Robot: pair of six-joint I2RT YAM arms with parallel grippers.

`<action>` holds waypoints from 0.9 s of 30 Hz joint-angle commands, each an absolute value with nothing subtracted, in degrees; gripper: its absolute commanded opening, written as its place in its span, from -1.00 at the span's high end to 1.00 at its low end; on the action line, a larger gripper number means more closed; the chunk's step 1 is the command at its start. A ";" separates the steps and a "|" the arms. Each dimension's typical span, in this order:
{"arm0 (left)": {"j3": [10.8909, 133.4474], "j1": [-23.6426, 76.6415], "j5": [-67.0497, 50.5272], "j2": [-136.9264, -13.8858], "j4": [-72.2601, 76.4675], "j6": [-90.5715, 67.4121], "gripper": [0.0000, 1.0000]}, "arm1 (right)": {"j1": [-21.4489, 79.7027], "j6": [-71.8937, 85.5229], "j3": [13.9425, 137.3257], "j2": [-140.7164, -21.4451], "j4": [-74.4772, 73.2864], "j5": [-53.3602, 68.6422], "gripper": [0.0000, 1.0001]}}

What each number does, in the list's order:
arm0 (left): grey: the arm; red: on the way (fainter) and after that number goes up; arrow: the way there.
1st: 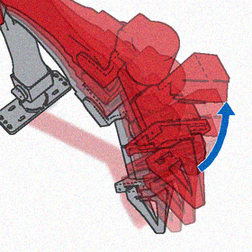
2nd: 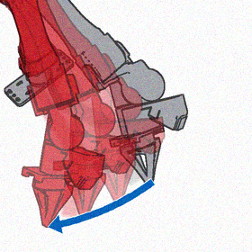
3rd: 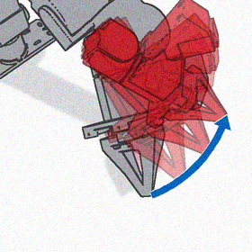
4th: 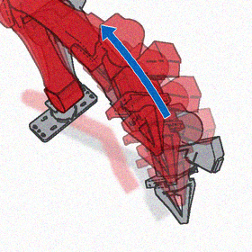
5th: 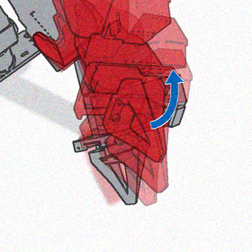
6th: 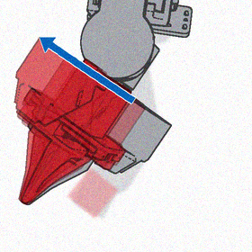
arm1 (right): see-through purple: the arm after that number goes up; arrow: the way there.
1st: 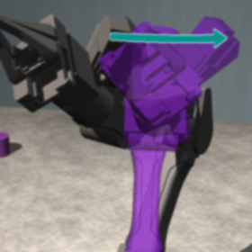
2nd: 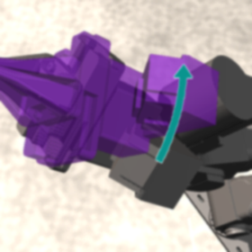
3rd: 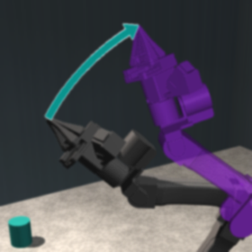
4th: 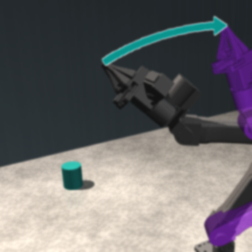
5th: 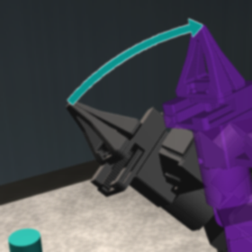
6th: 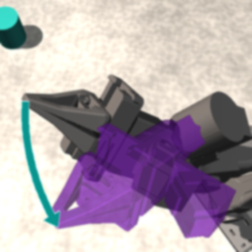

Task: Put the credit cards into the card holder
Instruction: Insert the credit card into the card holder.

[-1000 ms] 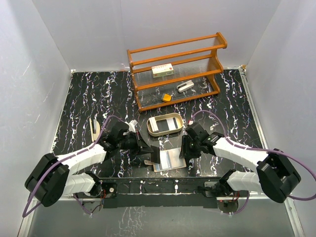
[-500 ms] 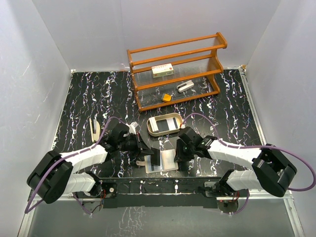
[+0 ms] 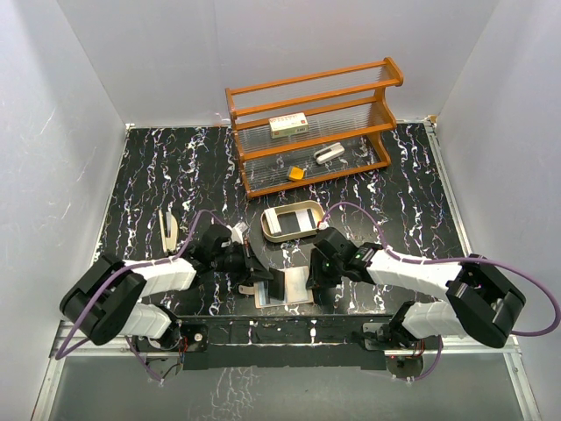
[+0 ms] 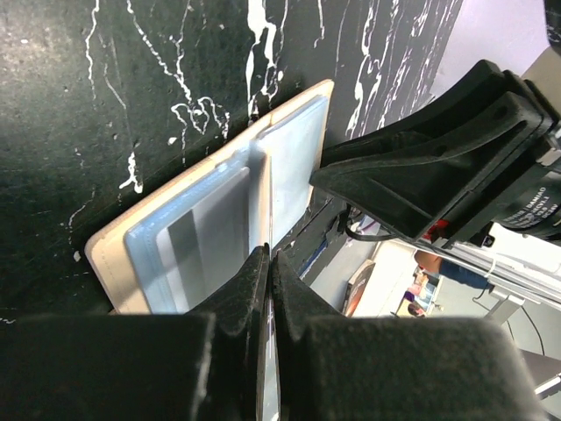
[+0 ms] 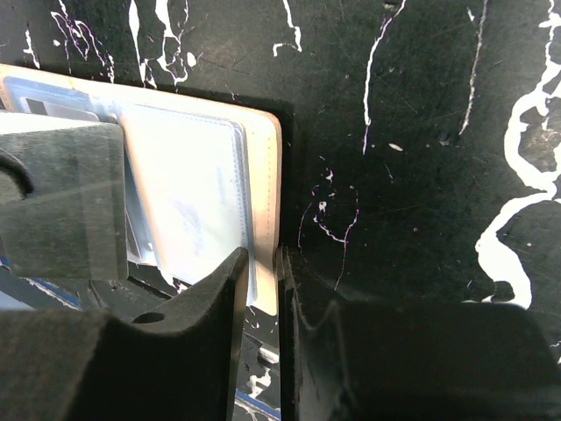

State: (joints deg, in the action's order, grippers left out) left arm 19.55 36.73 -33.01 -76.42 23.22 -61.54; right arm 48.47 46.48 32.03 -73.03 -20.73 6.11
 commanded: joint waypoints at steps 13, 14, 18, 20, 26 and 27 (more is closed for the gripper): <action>17.86 36.91 -33.81 -78.13 26.58 -60.59 1.00 | 49.39 47.37 31.81 -72.82 -18.97 4.22 0.64; 17.80 36.91 -33.77 -78.79 26.84 -60.68 1.00 | 49.39 47.43 31.82 -72.74 -19.03 4.19 0.64; 17.75 36.91 -33.21 -80.73 27.00 -60.54 1.00 | 49.51 47.52 31.73 -72.60 -18.99 4.11 0.63; 17.48 36.91 -33.05 -81.49 27.76 -60.90 1.00 | 49.64 47.62 31.77 -72.75 -18.90 4.23 0.62; 17.03 36.99 -30.95 -82.16 27.63 -60.86 1.00 | 49.96 48.24 31.30 -72.56 -18.23 4.22 0.62; 17.04 37.00 -30.97 -82.30 27.81 -60.80 1.00 | 50.00 48.29 31.29 -72.45 -18.20 4.24 0.62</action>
State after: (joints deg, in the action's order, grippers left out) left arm 17.85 36.73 -32.99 -82.06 27.99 -61.76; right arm 49.25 47.72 32.01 -73.21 -20.51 5.69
